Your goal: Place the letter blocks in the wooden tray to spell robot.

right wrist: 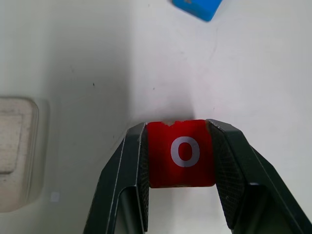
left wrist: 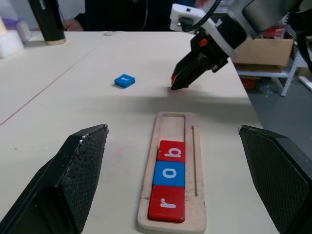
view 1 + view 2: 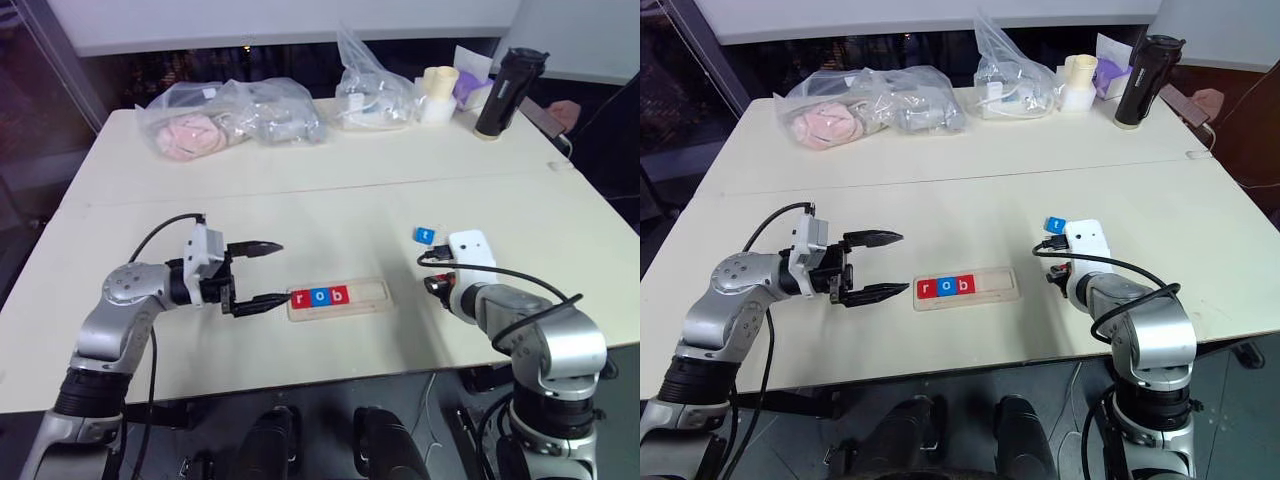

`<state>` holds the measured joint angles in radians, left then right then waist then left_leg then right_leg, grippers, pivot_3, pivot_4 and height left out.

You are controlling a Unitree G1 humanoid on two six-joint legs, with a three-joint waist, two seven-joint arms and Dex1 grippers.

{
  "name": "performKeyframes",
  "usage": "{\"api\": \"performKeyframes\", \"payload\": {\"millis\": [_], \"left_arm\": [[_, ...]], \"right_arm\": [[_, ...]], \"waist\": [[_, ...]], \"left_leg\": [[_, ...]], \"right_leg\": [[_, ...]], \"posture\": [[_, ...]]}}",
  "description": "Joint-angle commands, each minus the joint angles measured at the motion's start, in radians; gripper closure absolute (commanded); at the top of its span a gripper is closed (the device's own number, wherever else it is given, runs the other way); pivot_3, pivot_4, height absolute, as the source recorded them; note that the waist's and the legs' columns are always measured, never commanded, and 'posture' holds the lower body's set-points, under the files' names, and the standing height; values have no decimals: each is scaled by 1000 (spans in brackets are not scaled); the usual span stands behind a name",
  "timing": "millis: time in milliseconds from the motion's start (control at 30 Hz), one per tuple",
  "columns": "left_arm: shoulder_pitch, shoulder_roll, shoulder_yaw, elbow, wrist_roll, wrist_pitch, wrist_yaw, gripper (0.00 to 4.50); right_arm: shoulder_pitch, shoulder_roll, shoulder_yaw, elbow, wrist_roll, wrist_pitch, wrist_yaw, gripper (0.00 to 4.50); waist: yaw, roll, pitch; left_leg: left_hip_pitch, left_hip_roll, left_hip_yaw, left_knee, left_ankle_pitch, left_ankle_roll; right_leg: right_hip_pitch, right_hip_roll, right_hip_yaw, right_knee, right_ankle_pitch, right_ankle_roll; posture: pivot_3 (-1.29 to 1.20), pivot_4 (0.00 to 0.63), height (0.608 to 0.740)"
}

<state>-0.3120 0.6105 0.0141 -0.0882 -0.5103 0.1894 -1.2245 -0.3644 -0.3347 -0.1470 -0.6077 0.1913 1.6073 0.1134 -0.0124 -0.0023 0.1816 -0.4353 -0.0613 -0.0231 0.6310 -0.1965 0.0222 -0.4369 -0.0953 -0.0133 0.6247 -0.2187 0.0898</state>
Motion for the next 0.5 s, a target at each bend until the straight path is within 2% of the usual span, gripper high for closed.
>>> {"api": "performKeyframes", "payload": {"millis": [33,67,167,200,267,367,433,500], "left_arm": [[-14,7,8,-22,-14,-4,-13,0],[-14,7,8,-22,-14,-3,-14,0],[-18,8,10,-16,-13,-1,-18,0],[-21,8,9,-12,-12,-1,-19,0],[-26,7,8,-7,-9,-2,-21,0],[-32,4,5,0,-7,-4,-22,0],[-35,2,3,2,-5,-8,-22,0],[-36,0,2,2,-4,-9,-20,0]], "right_arm": [[-12,-2,-16,-39,18,7,-8,2276],[-14,-4,-17,-39,21,7,-8,1910],[-33,-54,-5,-29,44,7,18,294],[-45,-89,6,-25,68,7,52,49],[-68,-235,67,-31,138,-37,187,49],[-32,-474,128,-6,218,-260,455,49],[66,-651,187,70,119,-624,627,49],[145,-747,213,140,56,-910,754,49]], "waist": [[0,0,0],[0,0,0],[1,0,0],[1,0,0],[1,0,0],[2,0,1],[4,-1,1],[5,-1,1]], "left_leg": [[0,0,0,0,0,0],[0,0,0,0,0,0],[0,0,0,-1,0,1],[0,0,0,-1,-1,1],[-1,0,0,0,-1,1],[-1,0,0,0,-2,3],[-1,1,-1,0,-3,5],[-1,1,-1,0,-5,6]], "right_leg": [[0,0,0,-1,0,0],[1,0,0,-2,0,0],[2,0,-1,-5,0,0],[3,0,-1,-6,0,0],[3,0,-1,-7,0,0],[5,-1,-3,-10,0,0],[6,-1,-5,-13,0,1],[8,-1,-8,-15,-1,3]], "posture": [[0,150,738],[0,150,738],[0,150,738],[0,150,738],[0,150,738],[0,150,738],[0,150,738],[0,150,738]]}}
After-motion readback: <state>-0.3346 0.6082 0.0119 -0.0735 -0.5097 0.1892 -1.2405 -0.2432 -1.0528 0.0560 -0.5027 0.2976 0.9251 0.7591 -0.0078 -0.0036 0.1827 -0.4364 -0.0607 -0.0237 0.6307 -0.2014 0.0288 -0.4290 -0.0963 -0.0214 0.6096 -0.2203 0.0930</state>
